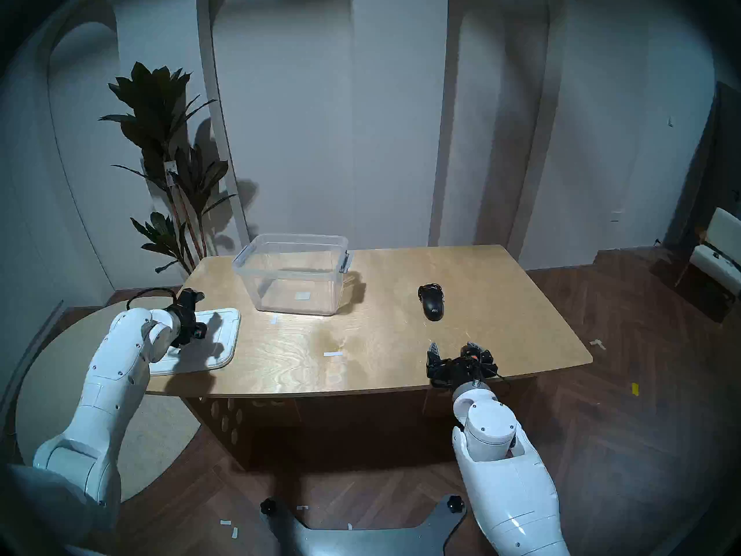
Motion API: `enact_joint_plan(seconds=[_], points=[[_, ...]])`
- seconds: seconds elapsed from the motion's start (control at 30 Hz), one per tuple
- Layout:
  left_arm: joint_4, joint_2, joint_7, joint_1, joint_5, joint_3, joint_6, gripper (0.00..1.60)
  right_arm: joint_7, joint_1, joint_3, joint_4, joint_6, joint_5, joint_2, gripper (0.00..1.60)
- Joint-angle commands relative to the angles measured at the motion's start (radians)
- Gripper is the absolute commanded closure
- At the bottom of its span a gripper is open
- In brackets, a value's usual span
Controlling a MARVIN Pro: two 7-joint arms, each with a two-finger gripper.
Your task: Open a storage container and put mouse inside
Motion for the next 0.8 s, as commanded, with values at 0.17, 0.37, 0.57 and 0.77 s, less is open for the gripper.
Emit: enact_joint_plan(seconds=[0.17,0.37,0.57,0.77], points=[[0.018,-0.067,0.087,-0.102,-0.05,-0.039,0.059,0.0,-0.001,0.006,-0.002,-0.022,-0.009,0.002,0.001,0.0],[0.042,-0.059,0.099,-0.123,-0.018,-0.008,0.063,0.0,-0.002,0.006,-0.003,-0.022,-0.01,0.004,0.002,0.0],[0.074,-0.016,0.018,-0.109,0.01,0.042,-0.002,0.0,-0.003,0.005,-0.004,-0.024,-0.011,0.006,0.004,0.0],[0.031,0.02,-0.031,-0.093,0.052,0.07,-0.013,0.0,-0.005,0.006,-0.006,-0.023,-0.01,0.007,0.005,0.0]])
